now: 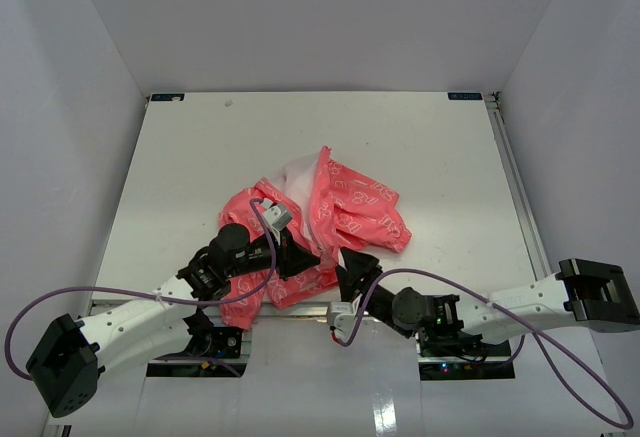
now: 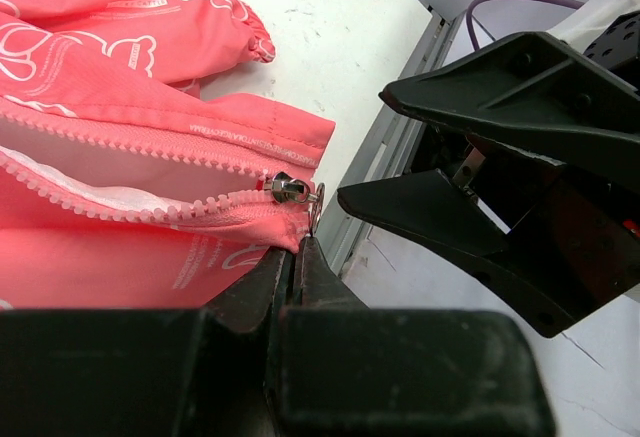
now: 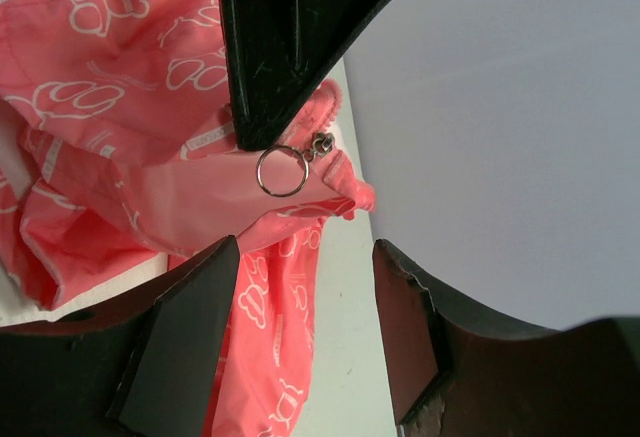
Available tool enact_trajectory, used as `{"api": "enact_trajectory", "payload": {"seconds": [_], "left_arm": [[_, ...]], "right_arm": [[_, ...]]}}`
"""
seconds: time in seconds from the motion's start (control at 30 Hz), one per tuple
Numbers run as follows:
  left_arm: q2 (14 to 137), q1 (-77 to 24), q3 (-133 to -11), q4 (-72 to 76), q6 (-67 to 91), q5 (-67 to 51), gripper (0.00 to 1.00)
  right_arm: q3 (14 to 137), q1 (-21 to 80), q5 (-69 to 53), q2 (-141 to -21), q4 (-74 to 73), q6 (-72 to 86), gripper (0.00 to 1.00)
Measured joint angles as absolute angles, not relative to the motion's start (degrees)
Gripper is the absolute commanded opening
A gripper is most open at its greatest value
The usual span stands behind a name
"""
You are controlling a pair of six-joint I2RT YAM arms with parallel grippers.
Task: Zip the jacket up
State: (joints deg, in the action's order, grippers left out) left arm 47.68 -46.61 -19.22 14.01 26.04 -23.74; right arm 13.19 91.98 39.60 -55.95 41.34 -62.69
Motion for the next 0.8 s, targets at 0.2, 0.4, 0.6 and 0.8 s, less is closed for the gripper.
{"api": "enact_trajectory", "payload": {"seconds": [0.2, 0.4, 0.6, 0.8], "left_arm": [[47.68, -46.59, -19.22, 14.20, 26.21, -24.12, 0.00], [47.68, -46.59, -19.22, 14.21, 26.48, -24.42, 0.00], [47.63, -46.59, -19.22, 14.00, 26.55, -24.51, 0.00], [47.31, -46.59, -19.22, 13.90, 26.63, -24.52, 0.00]], "right_arm": [[13.19, 92.89, 40.56, -58.49, 46.00, -65.25, 0.62], [13.28, 94.10, 40.58, -59.60, 46.83, -65.52, 0.61], [13.28, 94.21, 40.53, -61.40, 47.65, -65.56, 0.61], [13.95, 94.26, 40.60, -64.93, 48.63, -66.24, 0.60]]}}
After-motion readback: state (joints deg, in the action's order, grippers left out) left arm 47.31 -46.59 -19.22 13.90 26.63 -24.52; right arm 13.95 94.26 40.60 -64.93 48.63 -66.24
